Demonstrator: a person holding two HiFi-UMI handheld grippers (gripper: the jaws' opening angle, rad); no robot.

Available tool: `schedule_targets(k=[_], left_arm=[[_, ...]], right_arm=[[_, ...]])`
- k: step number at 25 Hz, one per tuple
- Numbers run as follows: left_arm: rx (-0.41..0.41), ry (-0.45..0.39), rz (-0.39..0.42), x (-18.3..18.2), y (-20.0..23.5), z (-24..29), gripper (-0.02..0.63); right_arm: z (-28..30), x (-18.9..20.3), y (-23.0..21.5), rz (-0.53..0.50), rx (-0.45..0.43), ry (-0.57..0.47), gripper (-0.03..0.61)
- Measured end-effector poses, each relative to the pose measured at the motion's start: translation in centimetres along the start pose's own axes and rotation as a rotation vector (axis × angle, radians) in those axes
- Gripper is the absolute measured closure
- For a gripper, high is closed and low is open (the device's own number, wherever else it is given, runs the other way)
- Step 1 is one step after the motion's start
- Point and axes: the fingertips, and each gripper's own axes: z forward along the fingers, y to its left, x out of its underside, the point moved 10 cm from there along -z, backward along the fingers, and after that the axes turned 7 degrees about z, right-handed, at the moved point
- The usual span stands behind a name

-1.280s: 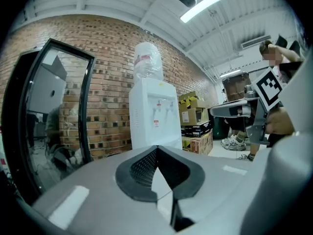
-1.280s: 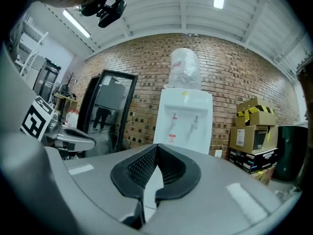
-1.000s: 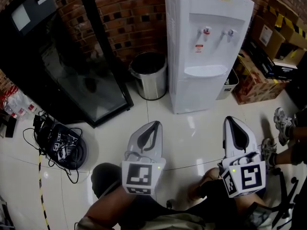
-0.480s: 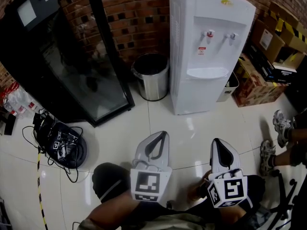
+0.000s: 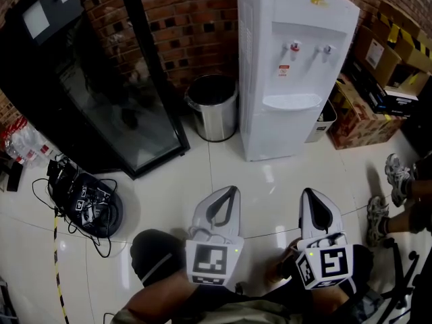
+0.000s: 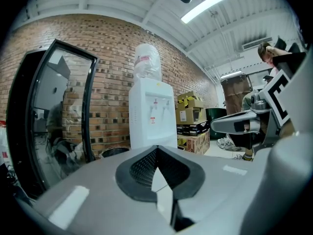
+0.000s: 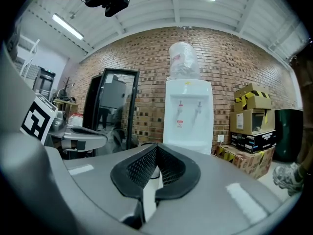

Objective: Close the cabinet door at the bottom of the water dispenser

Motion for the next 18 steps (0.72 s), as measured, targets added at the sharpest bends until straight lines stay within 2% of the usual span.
schedule_targets(k=[18], left_arm=[[0.01, -0.006, -0.011, -0.07, -0.19, 0.28, 0.614]], right_arm=[[0.75, 0.44, -0.19, -0.001, 0.002, 0.016, 0.58]])
